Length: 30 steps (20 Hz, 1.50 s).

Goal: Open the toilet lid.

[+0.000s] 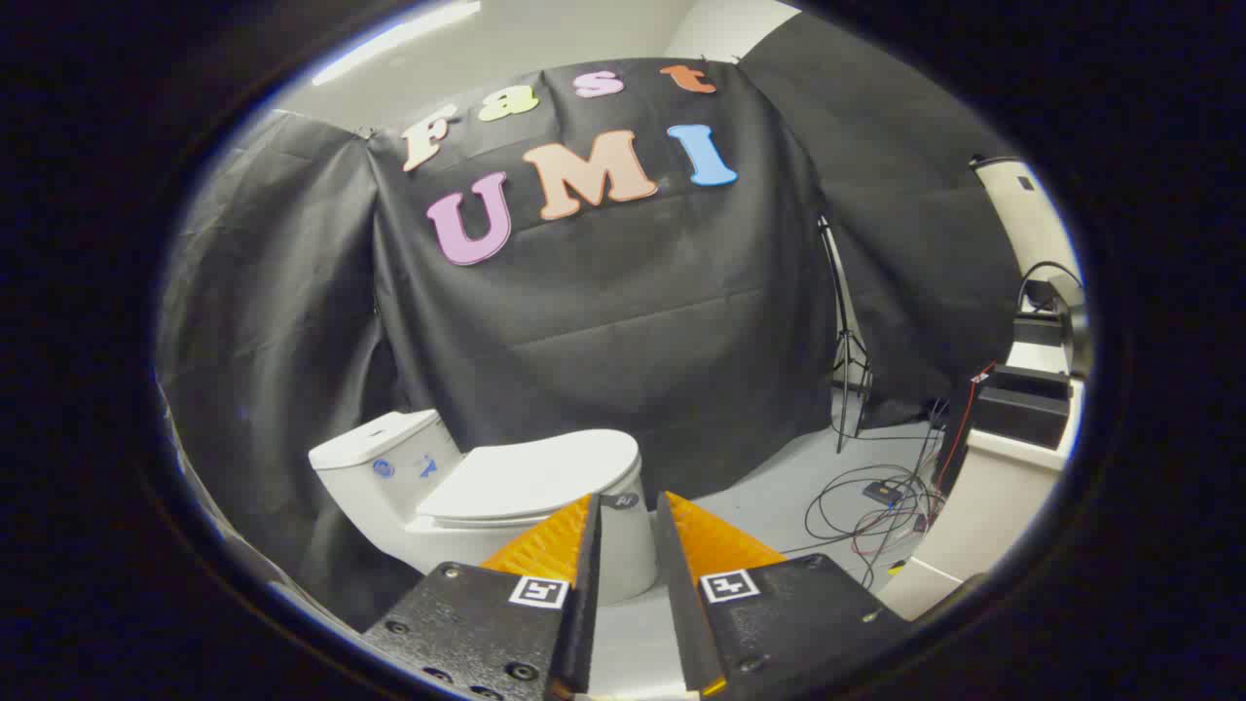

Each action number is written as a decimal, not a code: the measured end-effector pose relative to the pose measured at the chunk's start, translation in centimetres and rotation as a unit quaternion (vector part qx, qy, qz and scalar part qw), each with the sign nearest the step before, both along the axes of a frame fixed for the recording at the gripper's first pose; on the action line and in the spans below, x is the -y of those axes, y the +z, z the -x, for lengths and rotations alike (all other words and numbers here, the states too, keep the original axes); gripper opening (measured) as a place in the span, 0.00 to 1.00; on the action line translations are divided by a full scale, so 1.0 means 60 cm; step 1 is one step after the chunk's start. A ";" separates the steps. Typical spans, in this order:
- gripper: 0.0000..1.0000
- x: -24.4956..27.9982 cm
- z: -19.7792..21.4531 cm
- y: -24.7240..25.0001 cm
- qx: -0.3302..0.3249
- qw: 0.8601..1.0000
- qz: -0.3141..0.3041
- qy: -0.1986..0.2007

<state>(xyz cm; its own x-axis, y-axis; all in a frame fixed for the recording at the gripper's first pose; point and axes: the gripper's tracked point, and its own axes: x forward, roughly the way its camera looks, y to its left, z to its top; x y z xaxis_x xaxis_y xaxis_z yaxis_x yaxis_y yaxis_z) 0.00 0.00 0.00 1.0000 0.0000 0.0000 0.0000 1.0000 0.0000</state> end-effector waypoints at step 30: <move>0.33 0.036 -0.024 0.006 -0.006 0.998 -0.057 -0.033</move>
